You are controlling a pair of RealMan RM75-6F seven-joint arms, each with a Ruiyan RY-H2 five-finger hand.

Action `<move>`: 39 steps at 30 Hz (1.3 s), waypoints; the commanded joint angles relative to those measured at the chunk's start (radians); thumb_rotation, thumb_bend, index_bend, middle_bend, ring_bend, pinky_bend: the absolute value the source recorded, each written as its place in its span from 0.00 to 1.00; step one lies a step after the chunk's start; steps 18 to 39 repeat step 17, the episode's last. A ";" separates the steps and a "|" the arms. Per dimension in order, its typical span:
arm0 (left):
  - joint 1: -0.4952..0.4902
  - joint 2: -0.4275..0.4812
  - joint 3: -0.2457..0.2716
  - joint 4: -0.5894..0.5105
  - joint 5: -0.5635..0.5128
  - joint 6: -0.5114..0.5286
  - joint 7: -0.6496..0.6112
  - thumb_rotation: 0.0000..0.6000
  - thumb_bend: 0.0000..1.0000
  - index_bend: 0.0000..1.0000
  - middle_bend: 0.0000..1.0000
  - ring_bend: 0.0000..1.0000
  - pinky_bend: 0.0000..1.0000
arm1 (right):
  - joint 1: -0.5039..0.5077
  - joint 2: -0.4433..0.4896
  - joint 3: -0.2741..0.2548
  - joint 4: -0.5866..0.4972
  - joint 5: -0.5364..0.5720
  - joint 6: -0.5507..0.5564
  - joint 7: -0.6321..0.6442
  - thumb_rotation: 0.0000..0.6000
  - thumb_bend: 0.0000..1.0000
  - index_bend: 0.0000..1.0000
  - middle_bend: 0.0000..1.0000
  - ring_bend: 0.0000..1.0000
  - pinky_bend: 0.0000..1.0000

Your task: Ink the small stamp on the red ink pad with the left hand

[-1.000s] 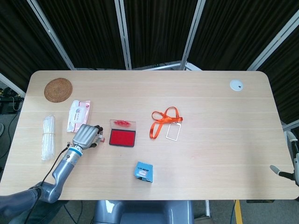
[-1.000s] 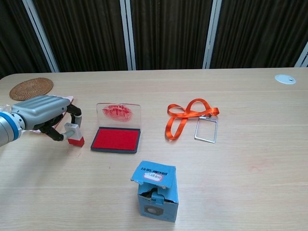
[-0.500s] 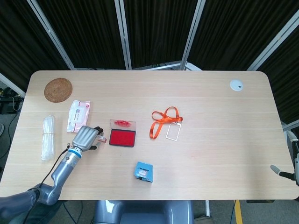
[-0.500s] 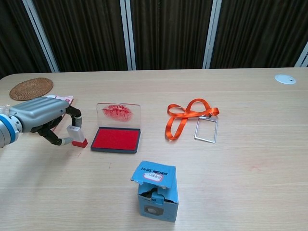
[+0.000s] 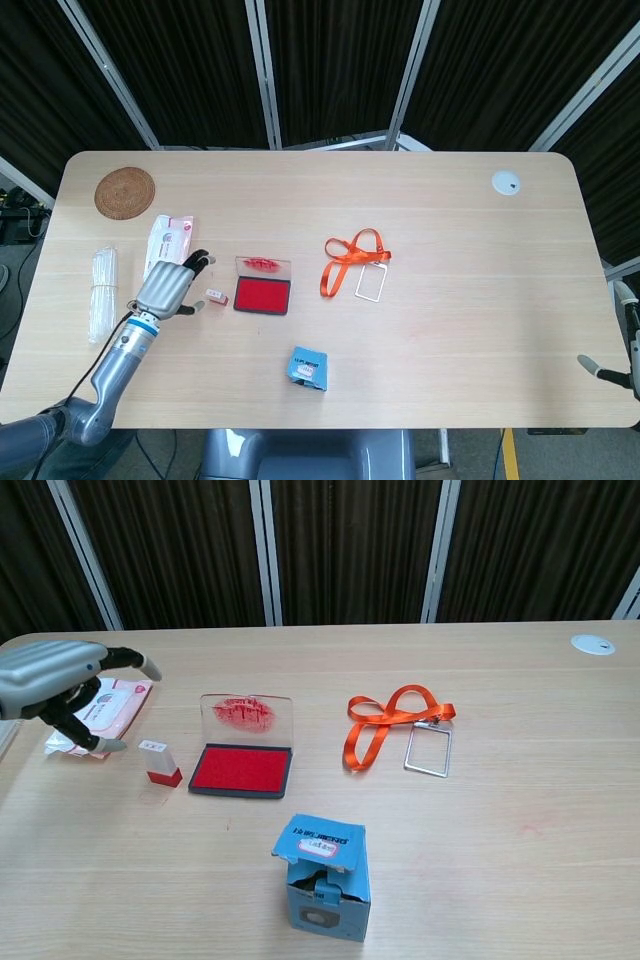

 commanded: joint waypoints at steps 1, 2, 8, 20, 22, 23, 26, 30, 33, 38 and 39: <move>0.046 0.083 -0.011 -0.087 0.038 0.105 -0.009 1.00 0.05 0.17 0.06 0.64 0.71 | -0.006 0.006 -0.003 -0.008 -0.011 0.011 0.010 1.00 0.00 0.00 0.00 0.00 0.00; 0.060 0.103 -0.011 -0.110 0.048 0.133 -0.011 1.00 0.03 0.15 0.04 0.59 0.66 | -0.008 0.009 -0.004 -0.010 -0.015 0.014 0.015 1.00 0.00 0.00 0.00 0.00 0.00; 0.168 0.238 0.009 -0.276 0.079 0.303 0.042 1.00 0.00 0.01 0.00 0.02 0.01 | -0.019 0.027 -0.011 -0.028 -0.048 0.037 0.048 1.00 0.00 0.00 0.00 0.00 0.00; 0.338 0.373 0.088 -0.481 0.108 0.465 0.074 1.00 0.00 0.00 0.00 0.00 0.00 | -0.034 0.044 -0.018 -0.038 -0.086 0.077 0.059 1.00 0.00 0.00 0.00 0.00 0.00; 0.338 0.373 0.088 -0.481 0.108 0.465 0.074 1.00 0.00 0.00 0.00 0.00 0.00 | -0.034 0.044 -0.018 -0.038 -0.086 0.077 0.059 1.00 0.00 0.00 0.00 0.00 0.00; 0.338 0.373 0.088 -0.481 0.108 0.465 0.074 1.00 0.00 0.00 0.00 0.00 0.00 | -0.034 0.044 -0.018 -0.038 -0.086 0.077 0.059 1.00 0.00 0.00 0.00 0.00 0.00; 0.338 0.373 0.088 -0.481 0.108 0.465 0.074 1.00 0.00 0.00 0.00 0.00 0.00 | -0.034 0.044 -0.018 -0.038 -0.086 0.077 0.059 1.00 0.00 0.00 0.00 0.00 0.00; 0.338 0.373 0.088 -0.481 0.108 0.465 0.074 1.00 0.00 0.00 0.00 0.00 0.00 | -0.034 0.044 -0.018 -0.038 -0.086 0.077 0.059 1.00 0.00 0.00 0.00 0.00 0.00; 0.338 0.373 0.088 -0.481 0.108 0.465 0.074 1.00 0.00 0.00 0.00 0.00 0.00 | -0.034 0.044 -0.018 -0.038 -0.086 0.077 0.059 1.00 0.00 0.00 0.00 0.00 0.00; 0.338 0.373 0.088 -0.481 0.108 0.465 0.074 1.00 0.00 0.00 0.00 0.00 0.00 | -0.034 0.044 -0.018 -0.038 -0.086 0.077 0.059 1.00 0.00 0.00 0.00 0.00 0.00; 0.338 0.373 0.088 -0.481 0.108 0.465 0.074 1.00 0.00 0.00 0.00 0.00 0.00 | -0.034 0.044 -0.018 -0.038 -0.086 0.077 0.059 1.00 0.00 0.00 0.00 0.00 0.00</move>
